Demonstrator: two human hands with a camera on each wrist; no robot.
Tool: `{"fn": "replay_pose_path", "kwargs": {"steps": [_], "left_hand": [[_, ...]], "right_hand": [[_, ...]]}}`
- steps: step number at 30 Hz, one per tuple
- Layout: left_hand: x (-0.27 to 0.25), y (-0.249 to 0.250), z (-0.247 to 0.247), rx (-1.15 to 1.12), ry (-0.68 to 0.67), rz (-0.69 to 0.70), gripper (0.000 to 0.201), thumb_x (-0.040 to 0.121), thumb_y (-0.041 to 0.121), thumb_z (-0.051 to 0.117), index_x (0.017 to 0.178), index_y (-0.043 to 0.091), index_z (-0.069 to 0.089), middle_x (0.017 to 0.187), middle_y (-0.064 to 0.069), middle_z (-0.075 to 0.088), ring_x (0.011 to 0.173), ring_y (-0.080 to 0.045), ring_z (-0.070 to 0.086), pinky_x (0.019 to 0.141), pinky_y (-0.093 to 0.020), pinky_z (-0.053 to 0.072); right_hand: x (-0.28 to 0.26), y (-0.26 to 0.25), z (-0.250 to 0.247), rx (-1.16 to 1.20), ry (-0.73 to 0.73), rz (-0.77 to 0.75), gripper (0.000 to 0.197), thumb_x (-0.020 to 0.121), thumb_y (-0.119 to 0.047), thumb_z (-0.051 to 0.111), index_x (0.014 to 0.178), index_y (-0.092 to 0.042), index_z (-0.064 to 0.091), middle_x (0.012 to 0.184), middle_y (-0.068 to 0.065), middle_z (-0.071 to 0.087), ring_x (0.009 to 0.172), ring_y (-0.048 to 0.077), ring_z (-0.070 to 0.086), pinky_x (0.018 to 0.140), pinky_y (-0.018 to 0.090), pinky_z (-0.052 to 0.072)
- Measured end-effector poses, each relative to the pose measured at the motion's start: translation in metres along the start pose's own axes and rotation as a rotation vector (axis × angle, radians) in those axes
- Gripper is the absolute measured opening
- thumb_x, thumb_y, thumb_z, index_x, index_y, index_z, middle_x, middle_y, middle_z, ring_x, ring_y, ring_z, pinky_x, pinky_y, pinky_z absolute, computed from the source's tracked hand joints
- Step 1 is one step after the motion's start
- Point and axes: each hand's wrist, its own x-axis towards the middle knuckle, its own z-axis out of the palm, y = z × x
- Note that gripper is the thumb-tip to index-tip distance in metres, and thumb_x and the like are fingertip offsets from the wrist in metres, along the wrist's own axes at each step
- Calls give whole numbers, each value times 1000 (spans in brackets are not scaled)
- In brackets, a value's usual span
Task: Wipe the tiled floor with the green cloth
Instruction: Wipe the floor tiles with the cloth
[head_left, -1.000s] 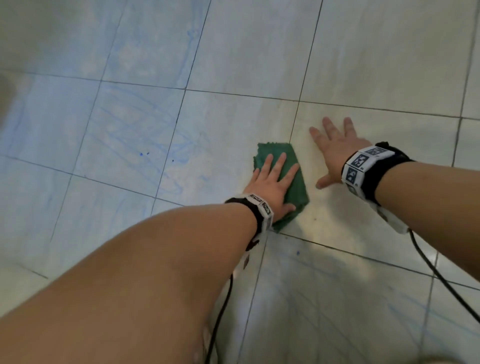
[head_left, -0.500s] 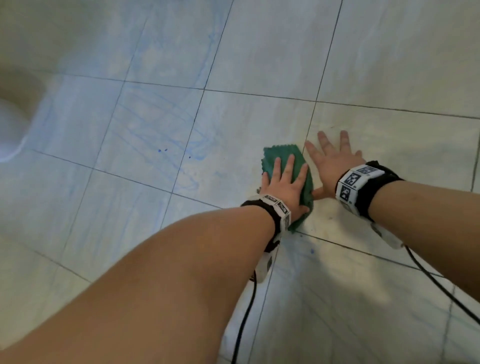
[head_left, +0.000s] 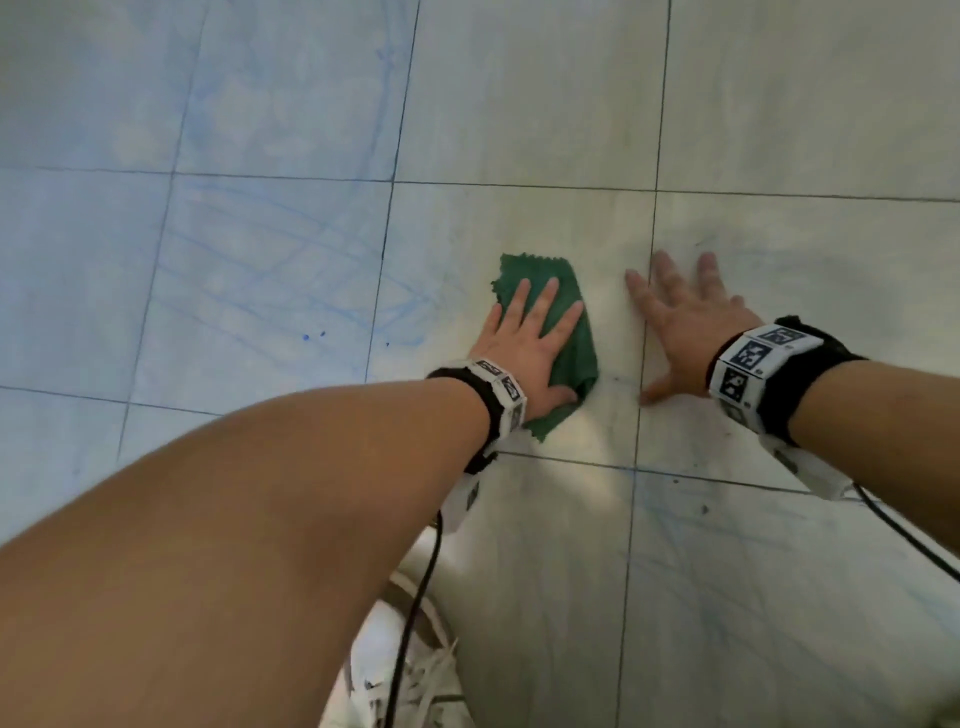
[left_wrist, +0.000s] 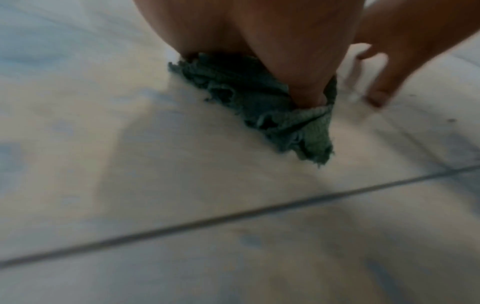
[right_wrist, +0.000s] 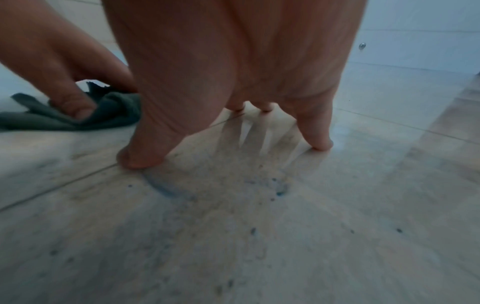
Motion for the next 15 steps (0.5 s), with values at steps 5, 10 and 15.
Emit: {"fn": "replay_pose_path", "kwargs": {"steps": [5, 10, 15], "left_hand": [[-14, -88, -15, -57, -7, -166, 107, 86, 66, 56, 154, 30, -19, 160, -5, -31, 147, -34, -24, 121, -54, 1], [-20, -75, -13, -33, -19, -170, 110, 85, 66, 57, 155, 28, -18, 160, -9, -30, 146, -39, -23, 120, -58, 3], [-35, 8, 27, 41, -61, -11, 109, 85, 67, 56, 155, 29, -18, 159, -7, -33, 146, -37, -27, 119, -54, -4]], "right_hand": [[-4, -11, 6, 47, 35, 11, 138, 66, -65, 80, 153, -34, -22, 161, -2, -31, 148, 40, -20, 117, 65, 19], [-5, -15, 7, 57, 31, 14, 138, 66, -65, 80, 154, -35, -21, 161, -3, -30, 149, 40, -20, 118, 64, 17], [-2, -18, 7, 27, 38, -6, 140, 64, -70, 77, 153, -33, -24, 160, -1, -32, 148, 44, -20, 117, 66, 17]]}}
